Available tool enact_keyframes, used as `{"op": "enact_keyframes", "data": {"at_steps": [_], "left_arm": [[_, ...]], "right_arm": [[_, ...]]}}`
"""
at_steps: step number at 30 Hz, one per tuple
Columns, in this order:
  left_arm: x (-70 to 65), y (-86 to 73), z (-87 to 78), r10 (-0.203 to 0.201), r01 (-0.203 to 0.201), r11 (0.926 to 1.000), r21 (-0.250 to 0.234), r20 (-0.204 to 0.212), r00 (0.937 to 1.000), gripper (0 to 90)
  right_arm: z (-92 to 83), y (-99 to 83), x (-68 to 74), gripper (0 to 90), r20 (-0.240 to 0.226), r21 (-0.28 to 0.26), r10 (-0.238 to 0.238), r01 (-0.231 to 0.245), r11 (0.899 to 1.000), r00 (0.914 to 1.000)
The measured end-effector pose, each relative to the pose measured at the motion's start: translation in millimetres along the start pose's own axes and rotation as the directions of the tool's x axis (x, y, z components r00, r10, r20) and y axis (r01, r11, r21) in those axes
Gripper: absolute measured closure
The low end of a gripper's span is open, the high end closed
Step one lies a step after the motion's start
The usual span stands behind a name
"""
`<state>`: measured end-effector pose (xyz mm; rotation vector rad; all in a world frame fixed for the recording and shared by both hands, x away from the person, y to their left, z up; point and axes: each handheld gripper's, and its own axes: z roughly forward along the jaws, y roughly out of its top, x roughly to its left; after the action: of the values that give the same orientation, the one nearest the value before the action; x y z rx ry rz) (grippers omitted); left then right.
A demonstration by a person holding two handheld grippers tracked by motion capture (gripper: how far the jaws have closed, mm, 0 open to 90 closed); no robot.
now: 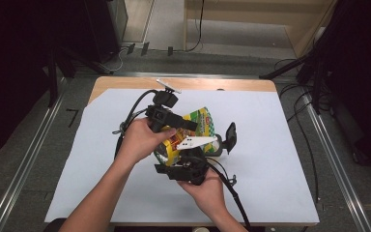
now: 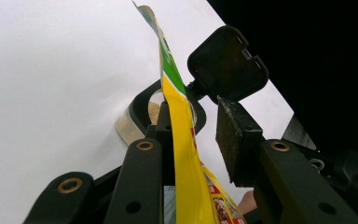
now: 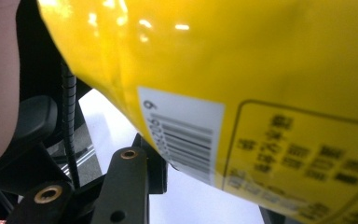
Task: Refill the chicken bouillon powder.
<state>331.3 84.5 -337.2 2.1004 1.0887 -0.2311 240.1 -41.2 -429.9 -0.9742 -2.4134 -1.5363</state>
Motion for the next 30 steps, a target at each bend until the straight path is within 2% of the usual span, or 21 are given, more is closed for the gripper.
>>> {"op": "enact_keyframes", "data": {"at_steps": [30], "left_arm": [[1.8, 0.5, -2.2, -0.001, 0.001, 0.9999, -0.015, -0.007, 1.0000, 71.7]], "right_arm": [[2.2, 2.4, -2.6, 65.7, -0.008, -0.003, -0.003, 0.003, 1.000, 1.0000]]}}
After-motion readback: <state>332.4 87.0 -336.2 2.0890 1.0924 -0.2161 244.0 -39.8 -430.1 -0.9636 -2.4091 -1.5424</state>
